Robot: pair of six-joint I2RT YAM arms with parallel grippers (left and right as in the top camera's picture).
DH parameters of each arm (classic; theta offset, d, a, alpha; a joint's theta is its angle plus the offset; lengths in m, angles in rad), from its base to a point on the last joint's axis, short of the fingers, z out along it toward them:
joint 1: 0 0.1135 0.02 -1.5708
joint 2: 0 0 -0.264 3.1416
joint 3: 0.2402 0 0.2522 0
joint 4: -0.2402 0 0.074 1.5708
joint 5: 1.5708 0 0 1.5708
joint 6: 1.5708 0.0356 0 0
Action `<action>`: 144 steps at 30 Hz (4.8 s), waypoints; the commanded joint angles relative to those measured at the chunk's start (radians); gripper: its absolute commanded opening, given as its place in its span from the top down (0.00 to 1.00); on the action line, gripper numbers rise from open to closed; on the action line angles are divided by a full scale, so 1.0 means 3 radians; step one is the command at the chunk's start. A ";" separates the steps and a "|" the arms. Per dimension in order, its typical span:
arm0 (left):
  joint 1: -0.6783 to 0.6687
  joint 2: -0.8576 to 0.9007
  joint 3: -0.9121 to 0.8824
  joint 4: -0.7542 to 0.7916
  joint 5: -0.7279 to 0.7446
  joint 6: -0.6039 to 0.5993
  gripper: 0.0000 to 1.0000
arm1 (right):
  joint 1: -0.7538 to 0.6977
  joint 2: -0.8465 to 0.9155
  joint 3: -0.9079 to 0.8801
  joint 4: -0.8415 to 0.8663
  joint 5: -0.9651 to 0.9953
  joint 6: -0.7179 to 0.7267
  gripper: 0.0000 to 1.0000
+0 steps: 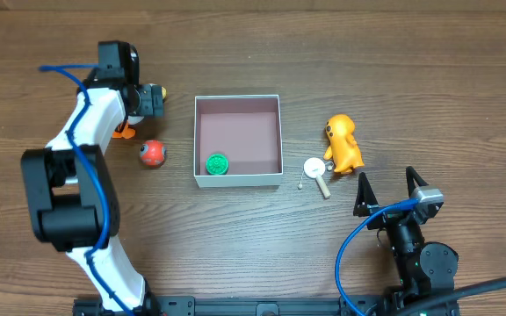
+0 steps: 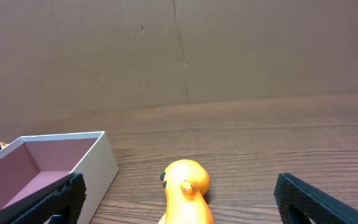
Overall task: Pack container
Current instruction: 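Move the left gripper to the white plush duck and grasp it, then lift the white duck and carry it over the box, then lower the white duck into the box with the left gripper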
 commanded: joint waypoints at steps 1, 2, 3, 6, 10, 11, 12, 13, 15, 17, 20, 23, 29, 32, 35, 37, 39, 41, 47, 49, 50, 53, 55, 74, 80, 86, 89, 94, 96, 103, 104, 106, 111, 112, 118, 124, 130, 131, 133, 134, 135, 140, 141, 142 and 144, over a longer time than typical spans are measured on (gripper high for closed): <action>0.0006 0.0214 -0.0050 0.0018 0.0075 0.0075 0.00 | -0.0015 -0.0032 -0.0034 0.0019 -0.0020 -0.0011 0.00; 0.0006 0.0228 -0.0048 0.0009 0.0074 0.0075 0.00 | -0.0015 -0.0032 -0.0034 0.0019 -0.0020 -0.0011 0.00; 0.0006 0.0226 -0.0046 0.0010 0.0072 0.0075 0.00 | -0.0015 -0.0032 -0.0034 0.0019 -0.0020 -0.0011 0.00; 0.0006 0.0177 0.0005 -0.0048 0.0056 0.0075 0.08 | -0.0015 -0.0032 -0.0034 0.0019 -0.0020 -0.0011 0.00; 0.0006 0.0020 0.0159 -0.0203 0.0043 0.0074 0.25 | -0.0015 -0.0032 -0.0034 0.0019 -0.0020 -0.0011 0.00; 0.0006 -0.0009 0.0181 -0.0220 0.0043 0.0075 0.27 | -0.0015 -0.0032 -0.0034 0.0019 -0.0020 -0.0011 0.00; 0.0006 -0.0062 0.0198 -0.0225 0.0042 0.0075 0.28 | -0.0015 -0.0032 -0.0034 0.0019 -0.0020 -0.0011 0.00; 0.0006 -0.0106 0.0201 -0.0221 0.0042 0.0074 0.29 | -0.0015 -0.0032 -0.0034 0.0019 -0.0020 -0.0011 0.00; 0.0006 -0.0174 0.0202 -0.0217 0.0037 0.0075 0.33 | -0.0015 -0.0032 -0.0034 0.0019 -0.0020 -0.0011 0.00; 0.0006 -0.0221 0.0202 -0.0226 0.0039 0.0075 0.56 | -0.0015 -0.0032 -0.0034 0.0019 -0.0020 -0.0011 0.00; 0.0006 -0.0261 0.0203 -0.0286 0.0037 0.0074 0.81 | -0.0015 -0.0032 -0.0034 0.0019 -0.0020 -0.0011 0.00; 0.0006 -0.0306 0.0206 -0.0348 0.0036 0.0071 0.94 | -0.0015 -0.0032 -0.0034 0.0019 -0.0020 -0.0011 0.00; 0.0005 -0.0492 0.0272 -0.0518 0.0045 -0.0055 0.96 | -0.0015 -0.0032 -0.0034 0.0019 -0.0020 -0.0011 0.00; 0.0005 -0.0641 0.0305 -0.0614 0.0051 -0.0219 0.96 | -0.0015 -0.0032 -0.0034 0.0019 -0.0020 -0.0011 0.00; 0.0004 -0.0819 0.0306 -0.0670 0.0097 -0.0315 0.96 | -0.0015 -0.0032 -0.0034 0.0019 -0.0020 -0.0011 0.00; 0.0004 -0.0959 0.0306 -0.0694 0.0188 -0.0315 0.96 | -0.0015 -0.0032 -0.0034 0.0019 -0.0020 -0.0011 0.00; 0.0003 -0.1127 0.0306 -0.0746 0.0324 -0.0341 0.96 | -0.0015 -0.0032 -0.0034 0.0019 -0.0020 -0.0011 0.00; 0.0003 -0.1274 0.0306 -0.0824 0.0474 -0.0464 0.96 | -0.0015 -0.0032 -0.0034 0.0019 -0.0020 -0.0011 0.00; -0.0045 -0.1634 0.0306 -0.1184 0.1409 -0.0843 0.96 | -0.0015 -0.0032 -0.0034 0.0019 -0.0020 -0.0011 0.00; -0.0118 -0.1685 0.0306 -0.1291 0.1652 -0.0876 0.96 | -0.0015 -0.0032 -0.0034 0.0019 -0.0020 -0.0011 0.00; -0.0173 -0.1698 0.0306 -0.1340 0.1742 -0.0879 0.96 | -0.0015 -0.0032 -0.0034 0.0019 -0.0020 -0.0011 0.00; -0.0416 -0.1706 0.0306 -0.1462 0.1820 -0.0877 0.96 | -0.0015 -0.0032 -0.0034 0.0019 -0.0020 -0.0011 0.00; -0.0596 -0.1705 0.0305 -0.1502 0.1769 -0.0875 0.96 | -0.0015 -0.0032 -0.0034 0.0019 -0.0020 -0.0011 0.00; -0.1900 -0.1593 0.0296 -0.1555 0.0374 -0.1923 0.96 | -0.0015 -0.0032 -0.0034 0.0019 -0.0020 -0.0011 0.00; -0.1905 -0.1422 0.0296 -0.1615 0.0219 -0.2110 0.96 | -0.0015 -0.0032 -0.0034 0.0019 -0.0020 -0.0011 0.00; -0.1906 -0.1167 0.0296 -0.1601 0.0220 -0.2111 0.93 | -0.0015 -0.0032 -0.0034 0.0019 -0.0020 -0.0011 0.00; -0.1898 -0.1045 0.0296 -0.1556 0.0215 -0.2090 0.92 | -0.0015 -0.0032 -0.0034 0.0019 -0.0020 -0.0011 0.00; -0.1892 -0.0940 0.0296 -0.1521 0.0165 -0.1928 0.96 | -0.0015 -0.0032 -0.0034 0.0019 -0.0020 -0.0011 0.00; -0.1892 -0.0927 0.0296 -0.1523 0.0042 -0.1802 0.96 | -0.0015 -0.0032 -0.0034 0.0019 -0.0020 -0.0011 0.00; -0.1892 -0.0924 0.0296 -0.1492 -0.0587 -0.0946 0.89 | -0.0015 -0.0032 -0.0034 0.0019 -0.0020 -0.0011 0.00; -0.1892 -0.0923 0.0296 -0.1465 -0.0586 -0.0835 0.87 | -0.0015 -0.0032 -0.0034 0.0019 -0.0020 -0.0011 0.00; -0.1892 -0.0922 0.0296 -0.1401 -0.0533 -0.0529 0.85 | -0.0015 -0.0032 -0.0034 0.0019 -0.0020 -0.0011 0.00; -0.1892 -0.0922 0.0296 -0.1312 -0.0446 -0.0041 0.93 | -0.0015 -0.0032 -0.0034 0.0019 -0.0020 -0.0011 0.00; -0.1892 -0.0922 0.0296 -0.1311 -0.0437 0.0015 0.94 | -0.0015 -0.0032 -0.0034 0.0019 -0.0020 -0.0011 0.00; -0.1892 -0.0919 0.0296 -0.1314 -0.0183 0.0364 0.95 | -0.0015 -0.0032 -0.0034 0.0019 -0.0020 -0.0011 0.00; -0.1892 -0.0919 0.0296 -0.1302 -0.0047 0.0525 0.89 | -0.0015 -0.0032 -0.0034 0.0019 -0.0020 -0.0011 0.00; -0.1892 -0.0919 0.0296 -0.1336 -0.0043 0.0525 0.92 | -0.0015 -0.0032 -0.0034 0.0019 -0.0020 -0.0011 0.00; -0.1892 -0.0919 0.0296 -0.1340 -0.0043 0.0525 0.93 | -0.0015 -0.0032 -0.0034 0.0019 -0.0020 -0.0011 0.00; -0.1892 -0.0919 0.0296 -0.1342 -0.0043 0.0526 0.94 | -0.0015 -0.0032 -0.0034 0.0019 -0.0020 -0.0011 0.00; -0.1892 -0.0919 0.0296 -0.1340 -0.0042 0.0524 0.93 | -0.0015 -0.0032 -0.0034 0.0019 -0.0020 -0.0011 0.00; -0.1892 -0.0919 0.0296 -0.1340 -0.0039 0.0520 0.92 | -0.0015 -0.0032 -0.0034 0.0019 -0.0020 -0.0011 0.00; -0.1892 -0.0919 0.0296 -0.1357 -0.0038 0.0224 0.96 | -0.0015 -0.0032 -0.0034 0.0019 -0.0020 -0.0011 0.00; -0.1892 -0.0919 0.0296 -0.1364 -0.0038 0.0160 0.96 | -0.0015 -0.0032 -0.0034 0.0019 -0.0020 -0.0011 0.00; -0.1892 -0.0919 0.0296 -0.1376 -0.0038 0.0100 0.96 | -0.0015 -0.0032 -0.0034 0.0019 -0.0020 -0.0011 0.00; -0.1892 -0.0919 0.0296 -0.1418 -0.0038 -0.0019 0.96 | -0.0015 -0.0032 -0.0034 0.0019 -0.0020 -0.0011 0.00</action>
